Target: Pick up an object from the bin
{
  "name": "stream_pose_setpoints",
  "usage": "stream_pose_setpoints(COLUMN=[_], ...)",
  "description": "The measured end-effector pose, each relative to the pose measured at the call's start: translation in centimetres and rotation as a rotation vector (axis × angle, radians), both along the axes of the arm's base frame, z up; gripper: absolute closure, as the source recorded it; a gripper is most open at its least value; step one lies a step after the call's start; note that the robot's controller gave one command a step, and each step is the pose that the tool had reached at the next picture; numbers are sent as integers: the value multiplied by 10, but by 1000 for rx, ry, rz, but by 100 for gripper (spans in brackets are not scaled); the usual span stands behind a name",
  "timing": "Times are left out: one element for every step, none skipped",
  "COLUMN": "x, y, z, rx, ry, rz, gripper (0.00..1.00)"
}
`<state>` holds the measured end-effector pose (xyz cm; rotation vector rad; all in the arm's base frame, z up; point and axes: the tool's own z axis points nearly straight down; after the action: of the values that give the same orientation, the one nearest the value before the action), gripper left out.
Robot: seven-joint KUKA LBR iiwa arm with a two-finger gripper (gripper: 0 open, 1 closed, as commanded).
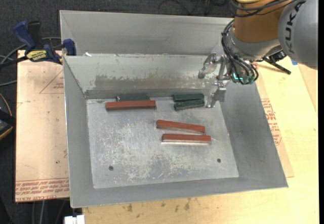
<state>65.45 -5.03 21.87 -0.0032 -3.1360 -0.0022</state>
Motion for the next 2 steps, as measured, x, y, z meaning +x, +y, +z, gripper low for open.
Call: stream_pose_setpoints(x=[2, -6], y=[0, 7], z=[5, -47], rx=[-1, -1], ry=[-8, -14], rz=[1, -25], gripper=[0, 0])
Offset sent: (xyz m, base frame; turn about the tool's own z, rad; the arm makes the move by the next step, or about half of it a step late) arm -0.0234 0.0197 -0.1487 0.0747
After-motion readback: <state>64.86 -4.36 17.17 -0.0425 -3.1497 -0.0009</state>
